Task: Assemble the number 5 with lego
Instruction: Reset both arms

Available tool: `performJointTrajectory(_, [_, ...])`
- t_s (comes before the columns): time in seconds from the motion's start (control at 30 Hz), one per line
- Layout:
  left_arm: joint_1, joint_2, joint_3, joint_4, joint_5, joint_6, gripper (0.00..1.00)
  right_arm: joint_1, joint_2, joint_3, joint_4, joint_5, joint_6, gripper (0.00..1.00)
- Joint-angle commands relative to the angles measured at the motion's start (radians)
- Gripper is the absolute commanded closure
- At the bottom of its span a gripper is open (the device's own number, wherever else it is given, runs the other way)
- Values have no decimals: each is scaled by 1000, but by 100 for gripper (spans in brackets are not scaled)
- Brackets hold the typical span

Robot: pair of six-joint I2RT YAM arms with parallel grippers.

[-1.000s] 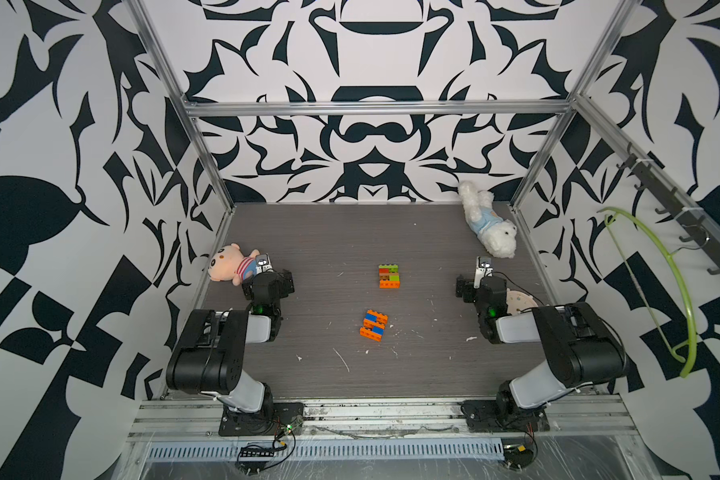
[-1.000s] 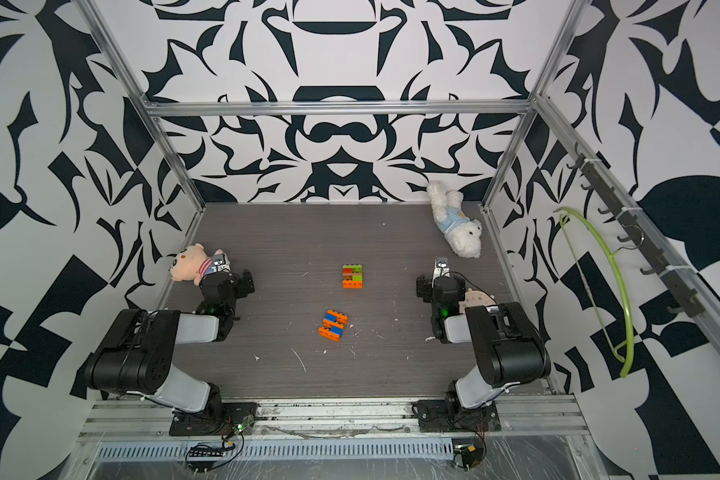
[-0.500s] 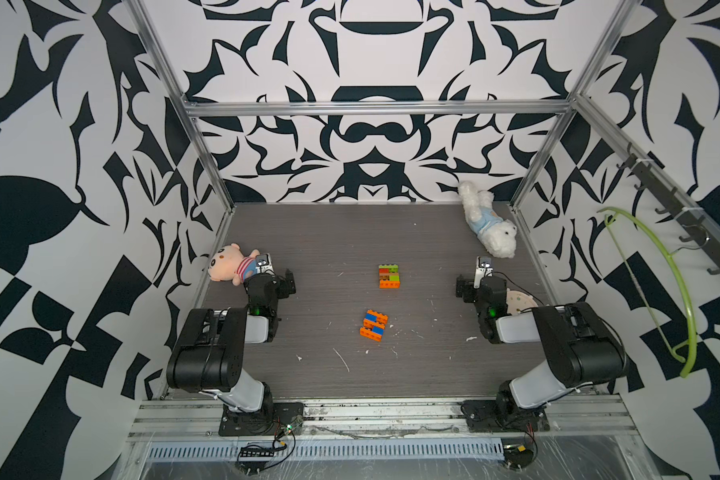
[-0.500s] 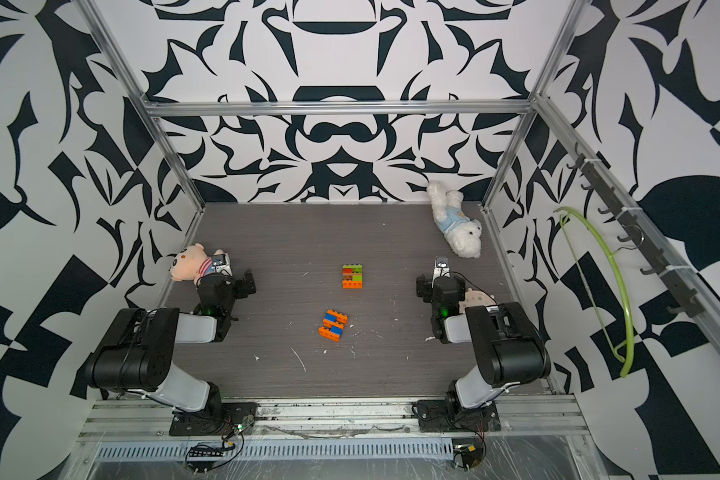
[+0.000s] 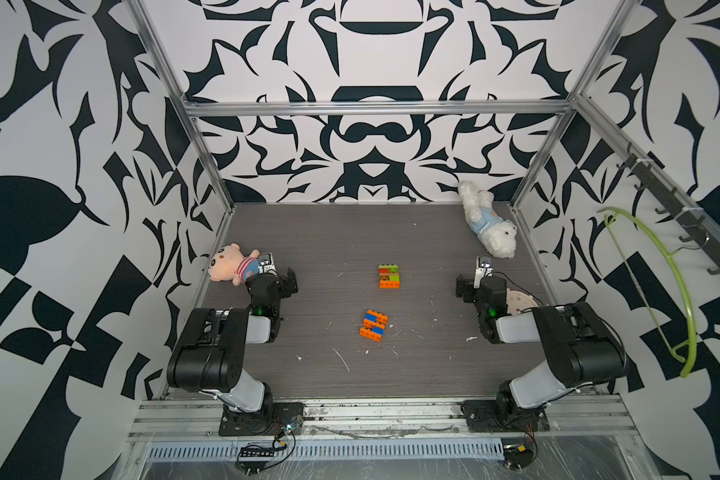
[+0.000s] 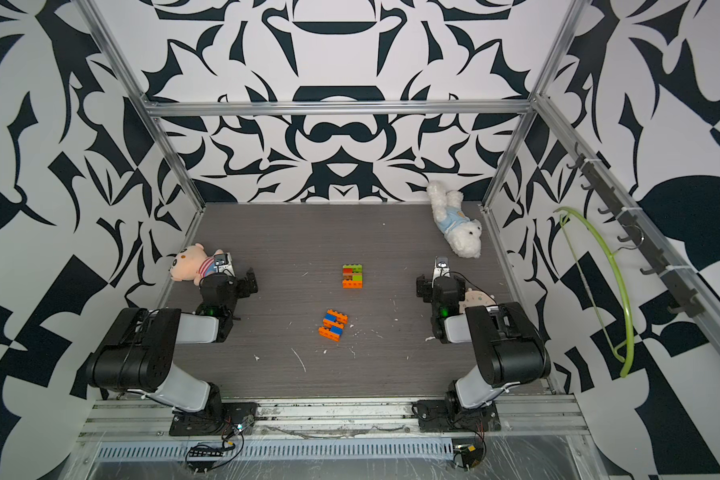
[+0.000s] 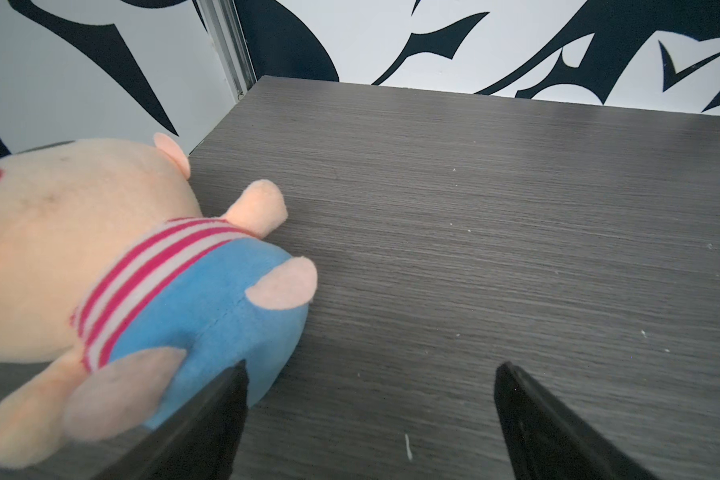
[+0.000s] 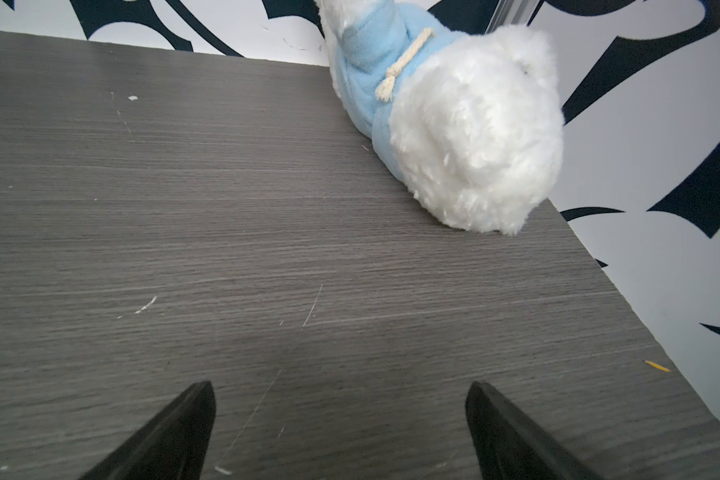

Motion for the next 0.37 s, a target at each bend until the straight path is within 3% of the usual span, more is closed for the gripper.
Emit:
performJointTrajectory(0.0, [0,-11,2,13,-8,8,1,-1,-10,20,21,12,8,0])
performJointTrajectory(0.33, [12,-15,2,6,20,2,1,-1,-9,20,20,12,8,0])
